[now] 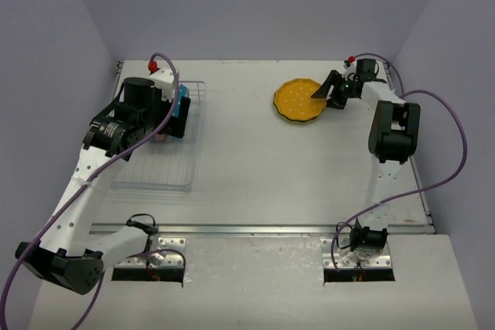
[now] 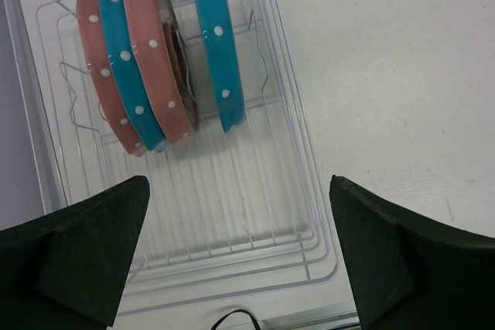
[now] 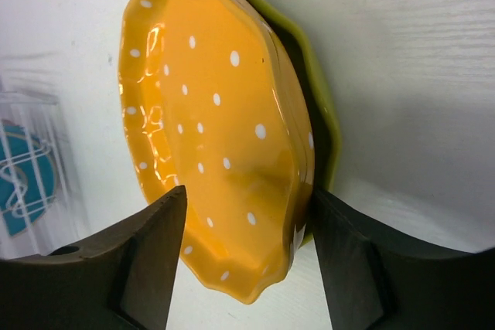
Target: Unload the plates from the dish rack
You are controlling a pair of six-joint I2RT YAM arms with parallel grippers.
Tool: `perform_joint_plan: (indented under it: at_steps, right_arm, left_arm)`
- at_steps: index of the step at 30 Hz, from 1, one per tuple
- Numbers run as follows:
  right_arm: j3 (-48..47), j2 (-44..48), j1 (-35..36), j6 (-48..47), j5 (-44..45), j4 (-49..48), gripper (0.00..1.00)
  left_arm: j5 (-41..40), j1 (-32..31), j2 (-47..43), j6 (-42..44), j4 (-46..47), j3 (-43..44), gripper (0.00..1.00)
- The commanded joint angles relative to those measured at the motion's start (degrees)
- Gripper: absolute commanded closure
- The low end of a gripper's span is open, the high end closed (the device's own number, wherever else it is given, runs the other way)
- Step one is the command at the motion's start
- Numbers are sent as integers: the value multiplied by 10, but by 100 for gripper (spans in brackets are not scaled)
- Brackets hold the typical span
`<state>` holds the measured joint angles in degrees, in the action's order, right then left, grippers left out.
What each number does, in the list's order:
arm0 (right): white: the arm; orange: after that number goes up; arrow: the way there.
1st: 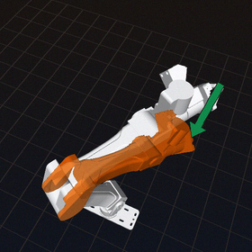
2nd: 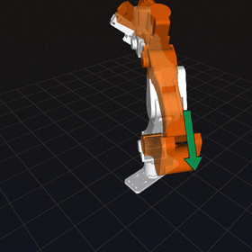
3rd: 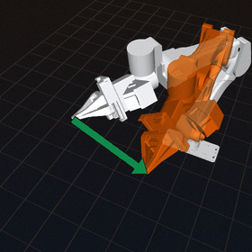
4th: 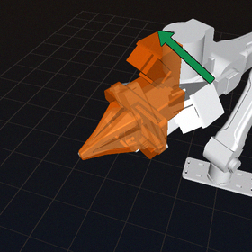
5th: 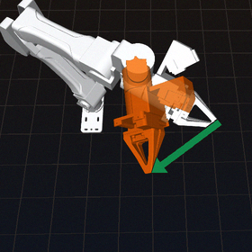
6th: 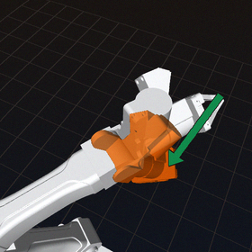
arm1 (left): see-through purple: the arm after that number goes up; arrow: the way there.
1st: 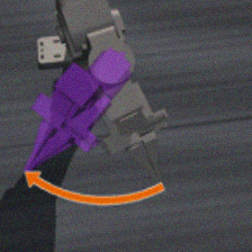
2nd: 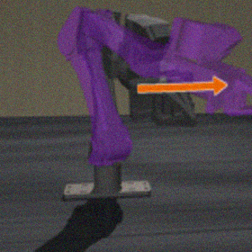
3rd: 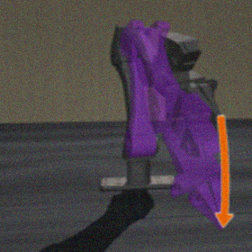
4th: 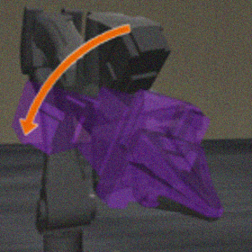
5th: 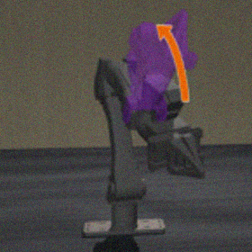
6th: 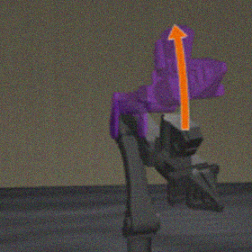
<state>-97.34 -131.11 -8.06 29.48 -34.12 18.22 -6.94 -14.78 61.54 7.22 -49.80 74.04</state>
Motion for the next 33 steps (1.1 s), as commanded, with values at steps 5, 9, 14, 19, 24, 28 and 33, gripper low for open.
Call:
perform_joint_plan:
  at_steps: [5, 9, 14, 19, 24, 28, 33]
  right_arm:
    - [35, 122, 15, -94, 159, -9, 30]
    - [62, 146, 31, -137, 216, -25, 30]
    - [81, 174, 43, -149, 214, -23, 31]
    - [132, 245, 65, -183, 194, -24, 29]
    - [179, 323, 76, -193, 157, 2, 10]
    - [231, 389, 77, -197, 133, 16, 1]
    - [291, 455, 77, -199, 112, 17, 1]
  left_arm:
    - [7, 14, -14, -13, 24, 2, 0]
    - [-1, 29, -14, -21, 24, 2, 0]
    - [-37, 68, -6, -32, 24, 8, 0]
    - [-9, 130, 42, -44, 15, 33, 7]
    - [60, 212, 97, -25, 27, 56, 26]
    - [146, 273, 161, 8, 31, 98, 32]
    - [173, 287, 216, 52, 35, 135, 35]
